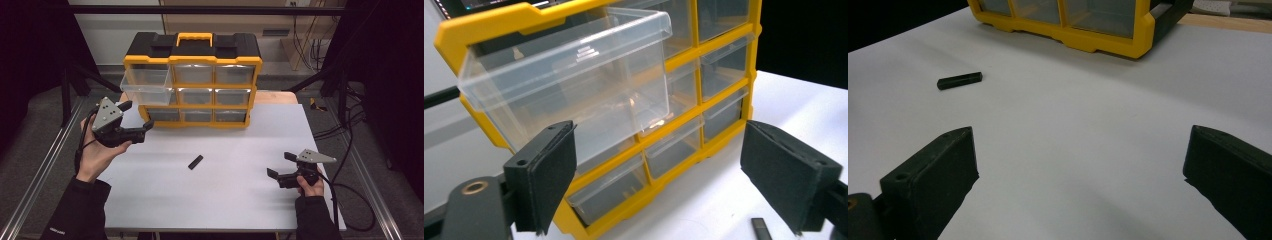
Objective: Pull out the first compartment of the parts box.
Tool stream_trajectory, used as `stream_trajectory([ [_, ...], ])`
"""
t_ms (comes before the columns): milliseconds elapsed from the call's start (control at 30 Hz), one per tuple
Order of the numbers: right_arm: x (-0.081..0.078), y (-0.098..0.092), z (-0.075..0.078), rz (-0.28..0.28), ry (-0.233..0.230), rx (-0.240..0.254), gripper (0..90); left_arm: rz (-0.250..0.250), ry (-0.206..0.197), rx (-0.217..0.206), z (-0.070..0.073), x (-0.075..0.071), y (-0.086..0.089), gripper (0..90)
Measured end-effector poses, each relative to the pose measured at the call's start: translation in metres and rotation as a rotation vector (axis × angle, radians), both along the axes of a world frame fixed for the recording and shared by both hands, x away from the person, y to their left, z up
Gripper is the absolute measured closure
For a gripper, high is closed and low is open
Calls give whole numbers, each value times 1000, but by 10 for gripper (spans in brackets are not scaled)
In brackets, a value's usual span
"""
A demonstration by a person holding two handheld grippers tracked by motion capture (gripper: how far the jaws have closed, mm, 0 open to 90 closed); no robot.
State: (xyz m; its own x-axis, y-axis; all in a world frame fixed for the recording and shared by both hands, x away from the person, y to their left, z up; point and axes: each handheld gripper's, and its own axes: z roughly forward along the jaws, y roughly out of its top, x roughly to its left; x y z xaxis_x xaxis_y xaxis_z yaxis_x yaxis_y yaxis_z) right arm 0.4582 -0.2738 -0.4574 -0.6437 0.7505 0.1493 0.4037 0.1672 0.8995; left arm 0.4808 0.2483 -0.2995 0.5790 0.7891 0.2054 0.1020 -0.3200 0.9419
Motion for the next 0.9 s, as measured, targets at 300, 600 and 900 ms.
stream_trajectory([
  [300,0,0,0,1,4,2,11,-24,35,-39,-17,-2,-2,99],
  [600,0,0,0,0,5,0,11,-47,56,-54,-37,-4,-4,75],
  [900,0,0,0,-1,5,-2,11,-58,117,-68,-58,-2,-6,56],
])
